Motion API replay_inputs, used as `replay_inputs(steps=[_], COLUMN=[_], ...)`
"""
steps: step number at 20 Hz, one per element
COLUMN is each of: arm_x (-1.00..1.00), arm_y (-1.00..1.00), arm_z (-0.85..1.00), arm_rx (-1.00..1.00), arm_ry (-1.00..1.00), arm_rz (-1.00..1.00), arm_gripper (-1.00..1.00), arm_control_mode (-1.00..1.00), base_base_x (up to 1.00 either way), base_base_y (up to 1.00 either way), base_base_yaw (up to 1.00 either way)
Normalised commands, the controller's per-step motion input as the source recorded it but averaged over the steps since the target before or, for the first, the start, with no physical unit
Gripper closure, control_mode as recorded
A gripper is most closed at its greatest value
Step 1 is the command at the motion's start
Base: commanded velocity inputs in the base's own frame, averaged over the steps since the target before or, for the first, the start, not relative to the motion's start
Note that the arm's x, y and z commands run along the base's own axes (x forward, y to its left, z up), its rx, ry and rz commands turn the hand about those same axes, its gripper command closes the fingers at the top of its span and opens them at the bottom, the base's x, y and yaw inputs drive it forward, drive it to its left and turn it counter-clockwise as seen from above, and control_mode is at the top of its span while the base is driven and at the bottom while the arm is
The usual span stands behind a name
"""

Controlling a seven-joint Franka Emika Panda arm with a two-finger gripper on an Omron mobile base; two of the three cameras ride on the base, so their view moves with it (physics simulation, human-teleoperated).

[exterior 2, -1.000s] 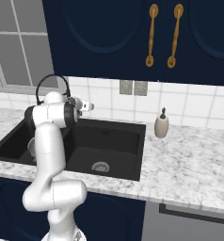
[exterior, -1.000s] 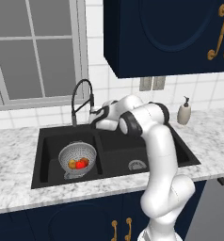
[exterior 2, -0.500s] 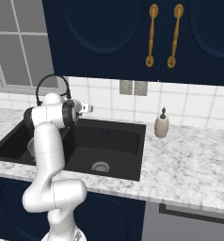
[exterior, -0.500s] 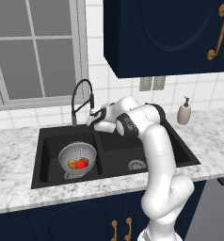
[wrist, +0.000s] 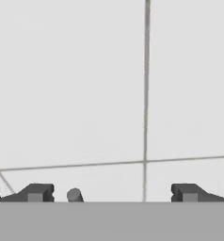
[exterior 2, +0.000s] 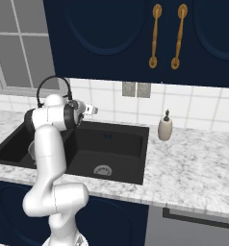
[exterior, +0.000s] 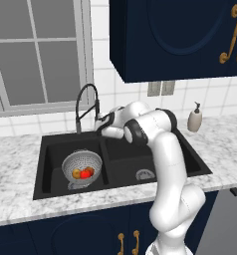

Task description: Put the colander in the sink, put the apple, peach, apple in the colander, and turn on the sink faucet and pour water over the colander.

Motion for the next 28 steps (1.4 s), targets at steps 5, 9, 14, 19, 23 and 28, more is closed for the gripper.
replay_inputs(steps=[5, 9, 14, 19, 23, 28], arm_x=[0.00, 0.00, 0.00, 0.00, 0.00, 0.00], arm_y=[-0.51, -0.76, -0.95, -1.00, -1.00, -1.00], arm_z=[-0.02, 0.00, -0.04, -0.02, -0.05, -0.08], arm_rx=[0.01, 0.03, 0.06, 0.08, 0.09, 0.09], arm_ry=[0.00, 0.00, -0.02, -0.04, -0.04, -0.04], arm_rz=[0.00, 0.00, 0.03, 0.03, 0.03, 0.03], arm_gripper=[-1.00, -1.00, -1.00, -1.00, -1.00, -1.00], arm_control_mode=[-1.00, -1.00, -1.00, -1.00, -1.00, -1.00], base_base_x=[0.00, 0.00, 0.00, 0.00, 0.00, 0.00], base_base_y=[0.00, 0.00, 0.00, 0.00, 0.00, 0.00], base_base_yaw=[0.00, 0.00, 0.00, 0.00, 0.00, 0.00])
